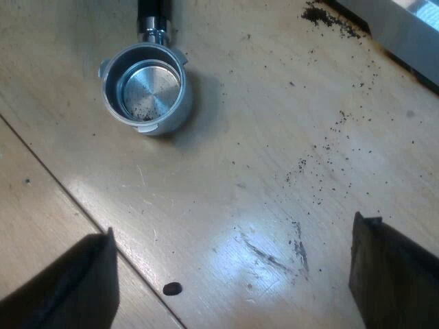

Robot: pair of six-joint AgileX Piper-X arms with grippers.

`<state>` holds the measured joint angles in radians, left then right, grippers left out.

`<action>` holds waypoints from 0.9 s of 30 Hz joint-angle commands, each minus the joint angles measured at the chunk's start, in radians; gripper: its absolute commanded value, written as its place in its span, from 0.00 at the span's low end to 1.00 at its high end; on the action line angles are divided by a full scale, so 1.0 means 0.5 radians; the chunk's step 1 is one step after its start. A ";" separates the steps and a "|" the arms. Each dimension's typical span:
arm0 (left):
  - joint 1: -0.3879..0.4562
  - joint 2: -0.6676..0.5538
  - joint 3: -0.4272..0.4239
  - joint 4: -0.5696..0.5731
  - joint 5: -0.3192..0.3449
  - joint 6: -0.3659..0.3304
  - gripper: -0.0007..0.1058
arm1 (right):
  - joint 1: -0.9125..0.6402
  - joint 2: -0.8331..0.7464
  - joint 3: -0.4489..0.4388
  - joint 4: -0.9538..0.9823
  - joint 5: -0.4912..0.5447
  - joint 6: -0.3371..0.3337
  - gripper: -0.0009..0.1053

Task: Put the handle in the coffee machine

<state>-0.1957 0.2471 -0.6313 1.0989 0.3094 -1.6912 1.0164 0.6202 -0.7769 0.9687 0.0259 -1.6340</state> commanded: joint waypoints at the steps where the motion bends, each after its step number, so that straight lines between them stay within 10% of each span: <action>1: -0.009 -0.006 -0.013 -0.003 0.018 -0.001 0.75 | 0.004 -0.011 -0.020 -0.015 0.002 -0.003 0.68; 8: -0.009 -0.006 -0.013 -0.003 0.018 -0.001 0.75 | 0.004 -0.011 -0.020 -0.015 0.002 0.089 0.68; 27: -0.134 -0.006 -0.013 0.069 0.018 -0.001 0.80 | 0.004 0.345 -0.265 -0.110 0.088 1.008 0.68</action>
<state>-0.2535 0.2471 -0.6313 1.1287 0.3108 -1.6912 1.0164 0.7855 -0.8883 0.9161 0.0678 -1.1611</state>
